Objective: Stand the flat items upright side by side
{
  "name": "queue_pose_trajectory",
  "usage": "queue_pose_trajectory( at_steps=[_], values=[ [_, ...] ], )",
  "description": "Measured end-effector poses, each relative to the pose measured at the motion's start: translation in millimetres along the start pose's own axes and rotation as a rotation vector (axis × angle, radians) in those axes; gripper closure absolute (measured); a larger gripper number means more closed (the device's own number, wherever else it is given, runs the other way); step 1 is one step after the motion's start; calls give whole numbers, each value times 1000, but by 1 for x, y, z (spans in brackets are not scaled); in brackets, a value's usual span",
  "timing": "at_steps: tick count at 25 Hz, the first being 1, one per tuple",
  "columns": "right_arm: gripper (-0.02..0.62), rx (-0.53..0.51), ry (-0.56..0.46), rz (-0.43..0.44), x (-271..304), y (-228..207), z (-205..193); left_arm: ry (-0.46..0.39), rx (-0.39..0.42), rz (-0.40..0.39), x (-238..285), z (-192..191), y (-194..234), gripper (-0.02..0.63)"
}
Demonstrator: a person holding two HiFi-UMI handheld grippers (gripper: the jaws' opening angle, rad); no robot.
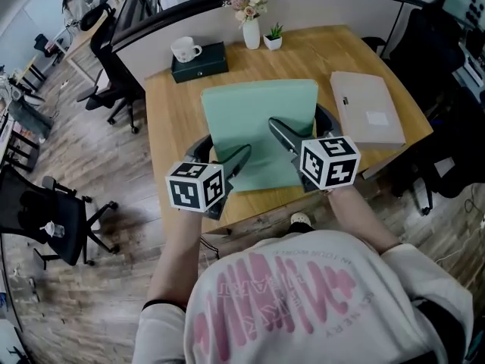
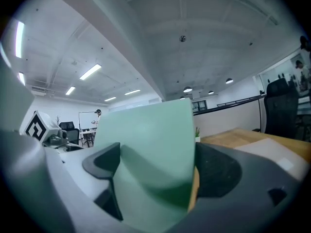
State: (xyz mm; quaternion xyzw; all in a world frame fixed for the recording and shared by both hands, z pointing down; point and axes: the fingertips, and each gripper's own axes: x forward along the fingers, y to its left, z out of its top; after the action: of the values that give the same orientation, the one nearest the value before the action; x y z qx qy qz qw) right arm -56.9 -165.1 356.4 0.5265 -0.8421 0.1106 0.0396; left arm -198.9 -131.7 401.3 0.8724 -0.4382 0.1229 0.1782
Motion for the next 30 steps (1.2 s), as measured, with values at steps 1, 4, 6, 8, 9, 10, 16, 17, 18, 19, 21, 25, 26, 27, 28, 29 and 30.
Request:
queue_pose_trajectory(
  at_steps=[1,4,6,8,9,10,16,17,18,19,21,25,26,27,28,29,30],
  values=[
    [121,1,-6,8,4,-6,3,-6,3,13,6,4,1,193],
    [121,-18,-32,35,19,-28,16,-28,23,49,30,21,1,193],
    [121,-42,-50,58,33,-44,27,-41,40,80,49,33,4,193],
    [121,-67,-59,86,48,-58,35,-61,28,115,66,42,8,198],
    [121,-81,-62,100,55,-65,38,-72,19,131,75,46,10,198],
    [123,-92,-64,112,62,-72,41,-80,16,147,84,50,11,198],
    [121,-110,-58,186,102,-110,53,-119,6,199,128,70,15,183],
    [121,-110,-60,199,105,-115,53,-126,5,208,133,71,15,183],
    [123,-113,-63,212,109,-120,53,-134,5,221,138,72,16,184],
    [121,-119,-67,227,112,-124,53,-144,8,237,142,73,16,183],
    [128,-139,-71,261,118,-131,51,-168,16,277,150,76,19,184],
    [137,-166,-93,310,127,-141,52,-196,22,323,160,77,20,195],
    [137,-177,-95,317,129,-142,52,-190,23,328,162,75,21,201],
    [137,-188,-96,322,129,-142,52,-183,23,333,162,72,22,215],
    [137,-199,-96,326,129,-141,51,-178,21,337,162,69,23,227],
    [137,-207,-96,327,129,-141,51,-179,15,340,161,67,24,238],
    [135,-210,-98,327,128,-140,51,-186,7,342,161,67,25,250]
  ],
)
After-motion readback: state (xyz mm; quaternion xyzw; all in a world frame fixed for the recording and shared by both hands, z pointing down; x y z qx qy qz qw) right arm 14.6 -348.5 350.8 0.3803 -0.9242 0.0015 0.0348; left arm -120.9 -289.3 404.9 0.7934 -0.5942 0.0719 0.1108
